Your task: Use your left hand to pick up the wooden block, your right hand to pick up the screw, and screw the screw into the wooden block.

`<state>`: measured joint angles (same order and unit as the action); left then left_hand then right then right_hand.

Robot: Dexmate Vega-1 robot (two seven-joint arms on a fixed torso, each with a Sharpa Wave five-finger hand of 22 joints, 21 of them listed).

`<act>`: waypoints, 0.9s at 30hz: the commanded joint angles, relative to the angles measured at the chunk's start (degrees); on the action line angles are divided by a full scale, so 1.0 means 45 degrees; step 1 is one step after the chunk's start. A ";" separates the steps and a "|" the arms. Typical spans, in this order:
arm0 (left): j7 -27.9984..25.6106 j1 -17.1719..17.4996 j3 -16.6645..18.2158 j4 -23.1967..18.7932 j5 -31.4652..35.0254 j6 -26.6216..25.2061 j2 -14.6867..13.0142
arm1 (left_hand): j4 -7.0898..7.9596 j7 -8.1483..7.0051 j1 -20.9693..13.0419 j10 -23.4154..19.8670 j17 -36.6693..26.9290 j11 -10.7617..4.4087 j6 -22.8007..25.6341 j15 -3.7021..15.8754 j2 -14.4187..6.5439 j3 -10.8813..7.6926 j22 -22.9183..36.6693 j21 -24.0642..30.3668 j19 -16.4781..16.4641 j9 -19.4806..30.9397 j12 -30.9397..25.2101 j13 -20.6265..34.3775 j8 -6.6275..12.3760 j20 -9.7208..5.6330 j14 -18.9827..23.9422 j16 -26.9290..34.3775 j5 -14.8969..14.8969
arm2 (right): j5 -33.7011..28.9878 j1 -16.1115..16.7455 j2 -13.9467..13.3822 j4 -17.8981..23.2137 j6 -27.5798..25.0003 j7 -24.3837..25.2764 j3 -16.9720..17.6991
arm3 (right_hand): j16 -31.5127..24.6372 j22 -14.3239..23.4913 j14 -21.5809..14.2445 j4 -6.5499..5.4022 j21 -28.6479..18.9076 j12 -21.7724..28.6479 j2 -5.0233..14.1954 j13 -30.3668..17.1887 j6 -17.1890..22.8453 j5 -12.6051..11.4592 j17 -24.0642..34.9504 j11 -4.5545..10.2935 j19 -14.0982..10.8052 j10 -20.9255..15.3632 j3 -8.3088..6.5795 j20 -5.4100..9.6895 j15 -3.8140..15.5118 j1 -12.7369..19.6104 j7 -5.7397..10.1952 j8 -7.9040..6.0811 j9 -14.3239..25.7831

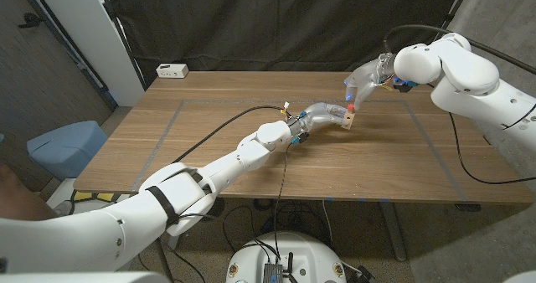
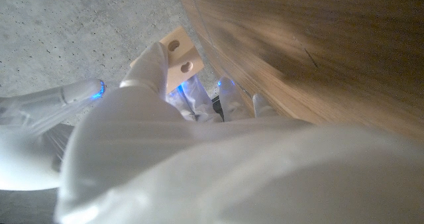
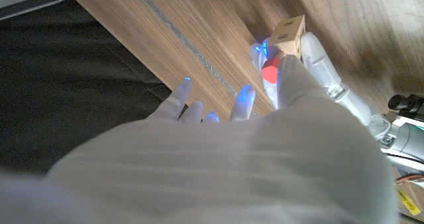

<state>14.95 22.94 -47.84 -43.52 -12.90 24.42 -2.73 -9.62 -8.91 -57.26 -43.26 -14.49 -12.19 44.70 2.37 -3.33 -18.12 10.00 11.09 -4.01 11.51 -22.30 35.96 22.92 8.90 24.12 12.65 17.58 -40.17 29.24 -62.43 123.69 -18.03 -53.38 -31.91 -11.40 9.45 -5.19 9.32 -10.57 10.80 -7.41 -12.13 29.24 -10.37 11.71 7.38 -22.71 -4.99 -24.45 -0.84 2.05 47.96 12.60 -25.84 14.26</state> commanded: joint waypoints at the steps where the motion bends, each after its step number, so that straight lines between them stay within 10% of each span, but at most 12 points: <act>1: 0.0026 -0.0076 -0.0030 0.0200 0.0027 0.0093 0.0097 | 0.0209 -0.0055 0.0351 -0.0094 -0.0045 0.0016 0.0473 0.0948 -0.0462 -0.0329 0.0071 0.0086 -0.0024 0.0220 -0.0151 0.0063 0.0062 0.0068 0.0067 0.0005 0.0050 | 0.0262 0.0231 -0.0200 -0.0108 0.0697 0.0503 0.0258 | 0.0012 0.0078 0.0012 0.0060 0.0013 -0.0020 -0.0156 -0.0017 -0.0086 -0.0014 0.0041 0.0036 -0.0066 0.0051 -0.0038 -0.0109 0.0492 -0.0004 -0.0023 0.0008 0.0028; 27: 0.0007 0.0084 -0.0018 -0.0191 0.0026 -0.0008 -0.0070 | 0.0210 -0.0051 0.0392 -0.0085 -0.0036 0.0018 0.0524 0.0940 -0.0437 -0.0344 0.0071 0.0083 -0.0016 0.0220 -0.0147 0.0052 0.0066 0.0055 0.0068 -0.0006 0.0061 | 0.0009 0.0006 0.0049 -0.0509 0.1349 0.0312 0.0075 | -0.0137 0.0084 -0.0220 0.0065 -0.0121 0.0139 -0.0231 -0.0027 0.0544 -0.0086 0.0052 0.0109 -0.0337 -0.0216 -0.0090 0.0460 0.0608 0.0201 -0.0045 -0.0389 0.0153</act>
<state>15.03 22.85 -47.95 -43.41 -12.79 24.68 -2.59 -9.77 -8.96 -56.97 -43.14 -14.49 -12.11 44.90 2.37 -3.04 -18.27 10.00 11.09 -4.01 11.51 -22.41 36.00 22.70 8.90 24.12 12.65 17.65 -39.33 29.42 -62.38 121.91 -13.69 -52.20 -31.44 -11.75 9.75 -5.57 9.51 -10.86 11.03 -8.31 -12.12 30.82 -10.37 11.88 7.46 -23.86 -5.55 -24.64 0.54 2.12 48.44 12.28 -26.98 14.79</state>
